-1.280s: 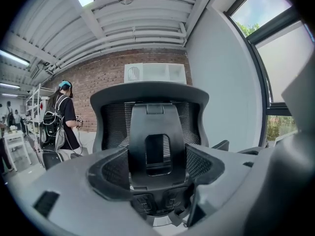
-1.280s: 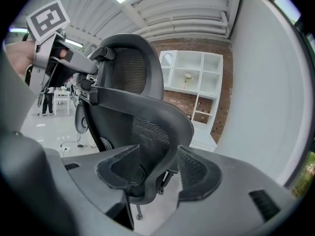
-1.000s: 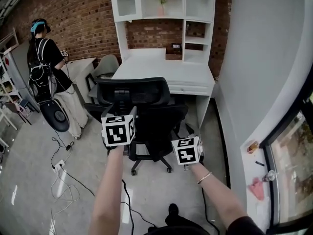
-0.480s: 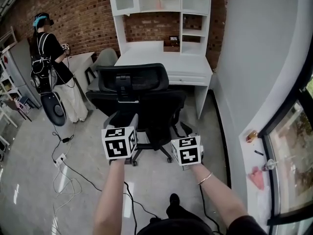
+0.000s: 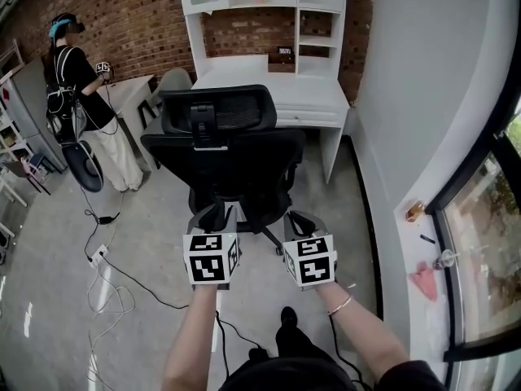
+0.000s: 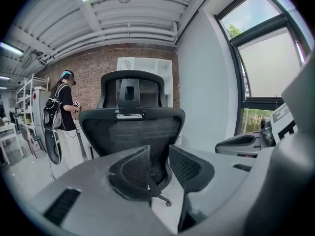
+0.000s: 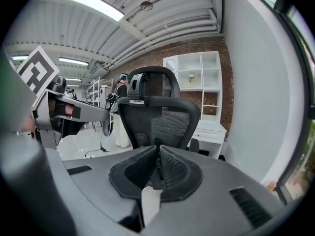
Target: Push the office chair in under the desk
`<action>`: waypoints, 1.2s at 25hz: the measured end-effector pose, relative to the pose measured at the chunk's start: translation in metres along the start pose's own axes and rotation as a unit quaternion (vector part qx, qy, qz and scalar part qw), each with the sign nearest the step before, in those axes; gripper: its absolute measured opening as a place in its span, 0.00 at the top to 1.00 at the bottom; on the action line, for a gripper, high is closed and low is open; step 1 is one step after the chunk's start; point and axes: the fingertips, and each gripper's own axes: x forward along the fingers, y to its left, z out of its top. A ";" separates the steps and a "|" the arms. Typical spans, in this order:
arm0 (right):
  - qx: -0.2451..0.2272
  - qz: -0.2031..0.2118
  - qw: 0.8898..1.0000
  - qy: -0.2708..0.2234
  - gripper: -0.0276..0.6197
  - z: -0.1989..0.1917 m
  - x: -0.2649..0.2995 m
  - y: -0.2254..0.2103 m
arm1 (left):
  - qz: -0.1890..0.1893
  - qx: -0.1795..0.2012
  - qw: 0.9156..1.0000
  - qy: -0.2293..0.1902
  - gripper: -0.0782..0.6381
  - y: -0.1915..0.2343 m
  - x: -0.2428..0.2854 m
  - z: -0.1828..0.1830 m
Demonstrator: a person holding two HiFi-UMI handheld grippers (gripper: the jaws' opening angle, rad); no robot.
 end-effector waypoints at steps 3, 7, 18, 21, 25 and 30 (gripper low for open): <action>0.003 0.007 1.000 0.003 0.94 -0.011 -0.010 0.006 | -0.005 -0.007 1.000 0.011 0.73 -0.009 -0.005 -0.018; 0.008 0.021 1.000 0.004 0.95 -0.022 -0.019 0.010 | -0.005 -0.009 1.000 0.026 0.80 -0.018 -0.009 -0.040; 0.038 0.034 0.998 0.026 0.95 -0.059 -0.028 0.011 | -0.018 -0.042 0.997 0.059 0.87 -0.037 -0.016 -0.090; 0.046 0.038 0.998 0.030 0.95 -0.065 -0.025 0.012 | -0.021 -0.046 0.997 0.066 0.88 -0.039 -0.013 -0.098; 0.046 0.043 0.997 0.034 0.95 -0.068 -0.021 0.011 | -0.023 -0.056 0.996 0.070 0.88 -0.041 -0.008 -0.104; 0.050 0.052 0.997 0.030 0.95 -0.067 -0.017 0.009 | -0.027 -0.059 0.995 0.075 0.88 -0.044 0.000 -0.107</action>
